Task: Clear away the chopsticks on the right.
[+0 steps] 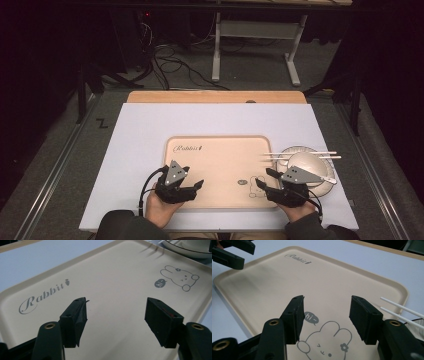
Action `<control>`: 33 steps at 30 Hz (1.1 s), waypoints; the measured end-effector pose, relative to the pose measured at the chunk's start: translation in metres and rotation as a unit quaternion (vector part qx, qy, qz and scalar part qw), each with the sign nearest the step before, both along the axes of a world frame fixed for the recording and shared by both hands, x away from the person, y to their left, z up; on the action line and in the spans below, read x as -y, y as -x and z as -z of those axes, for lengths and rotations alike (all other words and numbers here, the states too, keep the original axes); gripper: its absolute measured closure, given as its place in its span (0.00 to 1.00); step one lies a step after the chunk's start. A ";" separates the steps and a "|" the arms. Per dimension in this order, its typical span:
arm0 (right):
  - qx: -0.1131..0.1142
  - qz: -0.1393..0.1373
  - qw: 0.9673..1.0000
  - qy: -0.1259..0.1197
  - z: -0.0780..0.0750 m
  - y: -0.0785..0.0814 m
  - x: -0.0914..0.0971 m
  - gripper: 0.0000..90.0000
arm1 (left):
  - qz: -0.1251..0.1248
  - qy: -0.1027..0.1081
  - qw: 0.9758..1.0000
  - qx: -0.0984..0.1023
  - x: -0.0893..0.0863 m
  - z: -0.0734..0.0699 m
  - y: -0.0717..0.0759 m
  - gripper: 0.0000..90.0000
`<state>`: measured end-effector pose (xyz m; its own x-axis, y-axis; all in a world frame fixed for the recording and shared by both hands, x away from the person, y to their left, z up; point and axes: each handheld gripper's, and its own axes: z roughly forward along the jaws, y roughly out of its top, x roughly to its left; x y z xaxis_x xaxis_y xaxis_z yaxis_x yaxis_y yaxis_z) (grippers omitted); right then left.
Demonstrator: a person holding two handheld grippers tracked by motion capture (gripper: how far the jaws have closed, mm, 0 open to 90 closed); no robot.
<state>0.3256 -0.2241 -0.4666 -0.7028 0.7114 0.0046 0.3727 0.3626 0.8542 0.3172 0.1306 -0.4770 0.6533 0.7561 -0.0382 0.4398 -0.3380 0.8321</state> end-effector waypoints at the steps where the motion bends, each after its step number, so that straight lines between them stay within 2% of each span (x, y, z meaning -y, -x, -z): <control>1: -0.002 -0.001 1.000 0.002 0.000 -0.001 0.001 0.51 | -0.002 0.005 1.000 -0.001 -0.001 0.000 -0.001 0.38; 6: 0.001 0.002 1.000 -0.003 -0.002 -0.001 0.002 0.48 | -0.006 0.011 1.000 0.007 -0.004 -0.001 0.000 0.38; 7: 0.007 -0.007 1.000 -0.013 -0.004 0.001 0.004 0.48 | -0.006 0.013 1.000 0.010 -0.005 -0.002 0.001 0.38; 8: 0.007 -0.007 1.000 -0.013 -0.004 0.001 0.004 0.48 | -0.006 0.014 1.000 0.012 -0.005 -0.003 0.002 0.38; 12: -0.006 -0.015 1.000 -0.021 -0.010 0.004 0.006 0.47 | -0.008 0.014 1.000 0.017 -0.006 -0.005 0.004 0.38; 15: -0.017 -0.011 1.000 -0.018 -0.012 0.004 0.006 0.45 | -0.011 0.013 1.000 0.007 -0.007 -0.005 0.002 0.38; 16: -0.016 -0.006 1.000 -0.011 -0.013 0.004 0.006 0.49 | -0.009 0.012 1.000 0.001 -0.008 -0.005 0.000 0.38; 19: -0.013 -0.004 1.000 -0.006 -0.015 0.005 0.007 0.51 | -0.009 0.008 1.000 -0.001 -0.009 -0.005 -0.002 0.39; 23: -0.001 -0.011 1.000 0.001 -0.025 0.008 0.013 0.49 | -0.011 0.007 1.000 0.001 -0.010 -0.005 -0.002 0.39; 27: 0.012 -0.005 1.000 0.007 -0.033 0.009 0.019 0.51 | -0.007 0.003 1.000 -0.001 -0.010 -0.005 -0.002 0.39; 30: 0.017 0.005 1.000 0.000 -0.044 0.007 0.030 0.53 | -0.005 0.001 1.000 -0.006 -0.009 -0.004 -0.004 0.40; 33: 0.018 0.007 1.000 -0.001 -0.048 0.004 0.035 0.53 | -0.007 0.004 1.000 -0.009 -0.010 -0.003 -0.006 0.41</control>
